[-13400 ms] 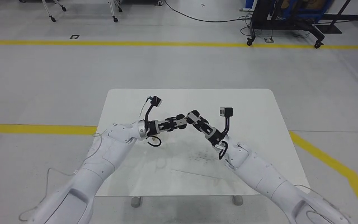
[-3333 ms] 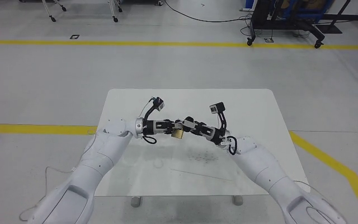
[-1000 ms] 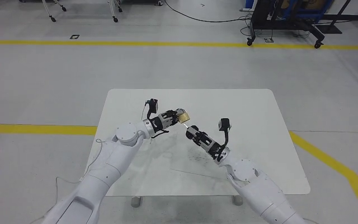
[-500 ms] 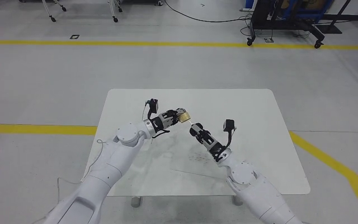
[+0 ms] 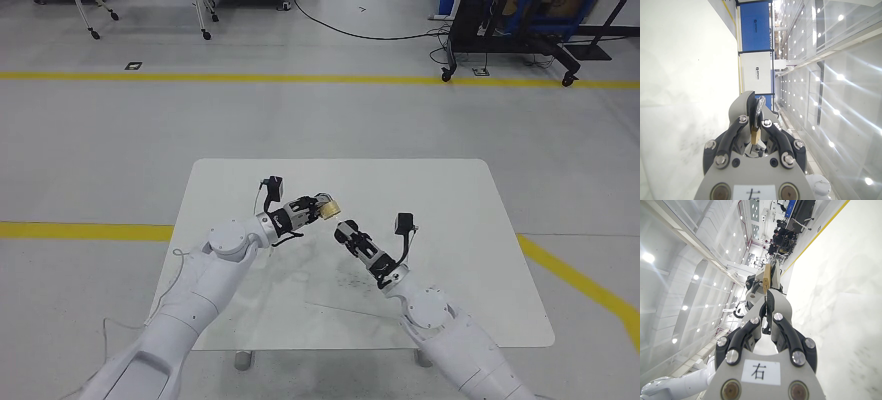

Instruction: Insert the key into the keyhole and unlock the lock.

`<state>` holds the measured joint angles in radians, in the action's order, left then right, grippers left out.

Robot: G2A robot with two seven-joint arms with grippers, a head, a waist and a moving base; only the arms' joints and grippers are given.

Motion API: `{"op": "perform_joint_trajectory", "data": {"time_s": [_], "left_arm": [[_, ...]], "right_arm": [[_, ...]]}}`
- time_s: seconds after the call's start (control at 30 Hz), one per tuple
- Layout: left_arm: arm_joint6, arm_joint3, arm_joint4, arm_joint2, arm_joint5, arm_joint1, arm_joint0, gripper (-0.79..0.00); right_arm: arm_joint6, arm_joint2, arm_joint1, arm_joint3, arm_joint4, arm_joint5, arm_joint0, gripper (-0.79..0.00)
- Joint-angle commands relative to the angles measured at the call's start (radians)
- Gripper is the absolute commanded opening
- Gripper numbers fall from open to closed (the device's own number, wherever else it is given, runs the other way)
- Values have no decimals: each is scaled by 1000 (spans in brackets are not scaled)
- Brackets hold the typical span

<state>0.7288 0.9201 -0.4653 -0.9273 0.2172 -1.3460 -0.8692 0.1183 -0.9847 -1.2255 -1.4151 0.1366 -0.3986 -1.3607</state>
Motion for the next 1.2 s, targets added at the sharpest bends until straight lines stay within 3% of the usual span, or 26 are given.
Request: {"op": "perform_joint_trajectory", "data": {"time_s": [0.0,0.8,0.83,0.87,0.9,1.17], "left_arm": [[1,-2,4,-1,0,-1,1,-785],[52,-23,50,9,17,-19,14,-785],[58,-24,42,9,16,-20,13,-785],[63,-27,34,7,17,-21,13,-785],[65,-29,32,5,18,-22,14,-785],[97,-38,-53,-34,52,-24,4,-785]], "right_arm": [[-2,-1,-2,1,0,0,-1,-785],[-94,-17,-28,-10,-102,56,-2,-785],[-92,-20,-28,-11,-102,62,-2,-483],[-91,-24,-29,-14,-102,68,-1,-382],[-90,-28,-29,-18,-101,71,-2,0],[-89,-30,-29,-19,-101,72,-3,0]]}}
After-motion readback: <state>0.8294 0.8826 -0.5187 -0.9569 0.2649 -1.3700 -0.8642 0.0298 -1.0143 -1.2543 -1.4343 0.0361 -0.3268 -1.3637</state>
